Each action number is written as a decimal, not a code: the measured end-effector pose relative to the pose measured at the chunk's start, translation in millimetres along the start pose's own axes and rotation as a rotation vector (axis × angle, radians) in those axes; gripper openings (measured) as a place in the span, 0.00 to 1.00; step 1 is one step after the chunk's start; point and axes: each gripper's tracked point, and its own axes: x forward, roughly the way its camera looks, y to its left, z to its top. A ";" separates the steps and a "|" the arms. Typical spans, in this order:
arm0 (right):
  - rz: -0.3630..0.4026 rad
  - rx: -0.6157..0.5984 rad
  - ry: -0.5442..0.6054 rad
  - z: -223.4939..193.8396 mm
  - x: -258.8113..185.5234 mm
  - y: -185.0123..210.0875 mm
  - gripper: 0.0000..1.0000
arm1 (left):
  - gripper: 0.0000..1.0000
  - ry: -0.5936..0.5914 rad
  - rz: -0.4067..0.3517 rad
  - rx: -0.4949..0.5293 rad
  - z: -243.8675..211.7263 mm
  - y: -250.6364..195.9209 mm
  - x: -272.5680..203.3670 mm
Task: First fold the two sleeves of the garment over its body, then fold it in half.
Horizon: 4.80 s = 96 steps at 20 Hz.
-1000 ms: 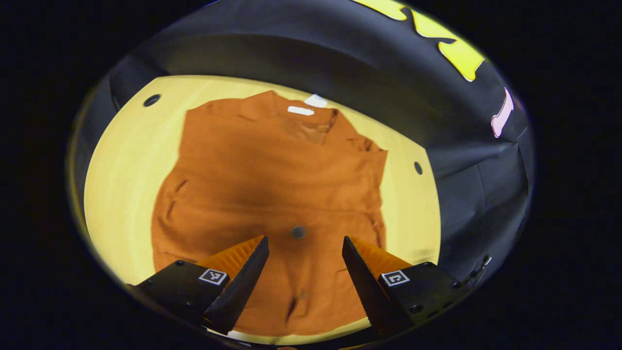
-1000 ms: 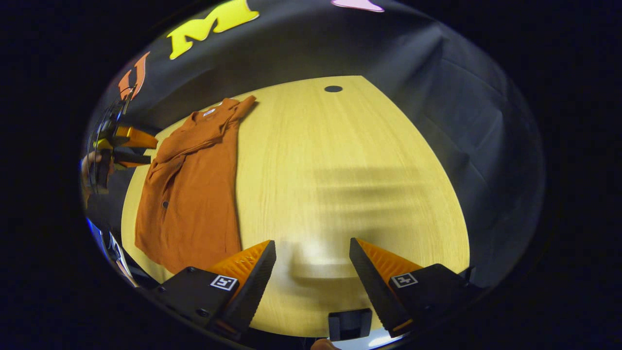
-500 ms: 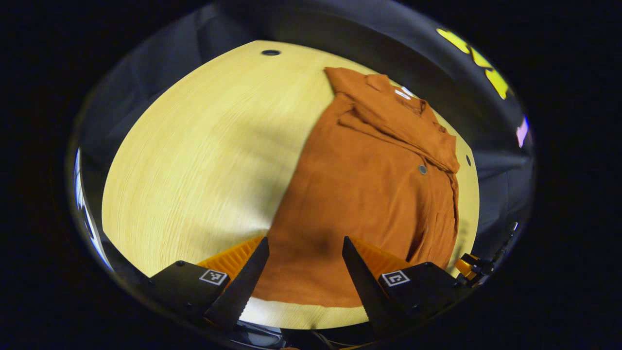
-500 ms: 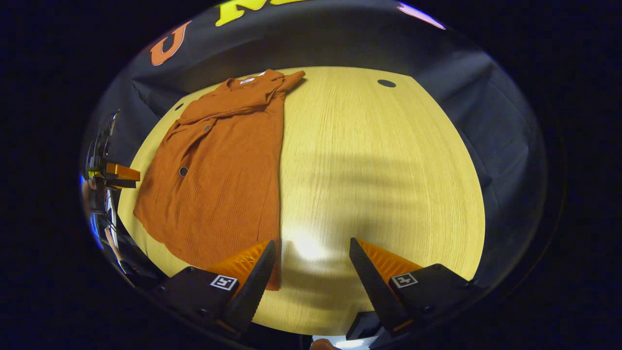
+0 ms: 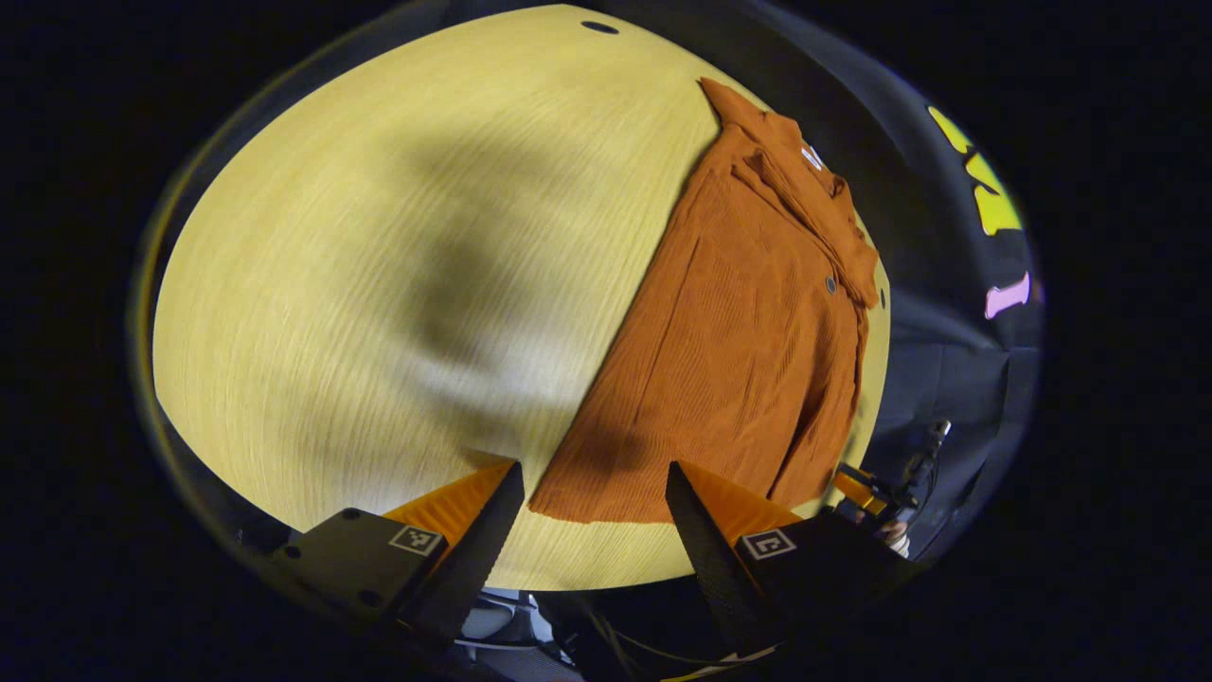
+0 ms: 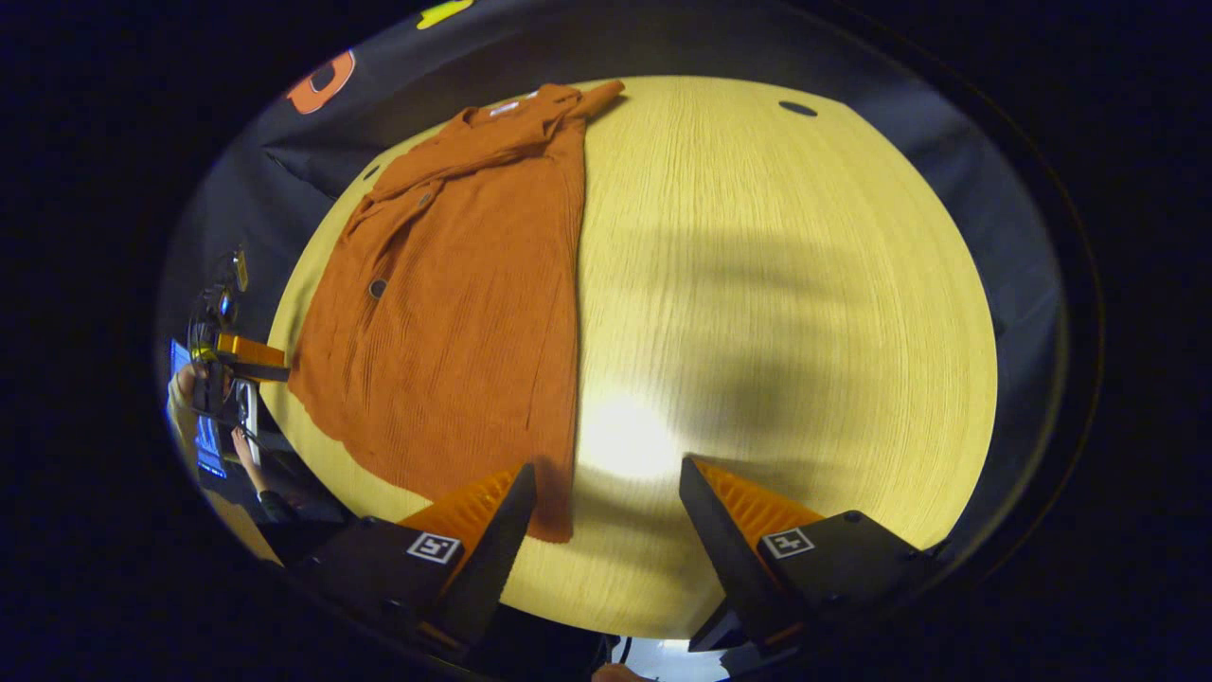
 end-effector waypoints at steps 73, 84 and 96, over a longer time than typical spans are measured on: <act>0.506 0.160 -0.413 360.3 -126.7 172.1 0.03 | 0.04 -0.487 -0.314 0.392 261.2 -337.9 -176.1; 0.341 0.559 -0.362 485.2 91.4 78.6 0.00 | 0.04 -0.559 -0.117 0.083 444.2 -278.3 -24.2; 0.524 0.764 -0.411 490.1 90.6 52.8 0.10 | 0.07 -0.615 -0.222 0.020 469.3 -274.1 -10.5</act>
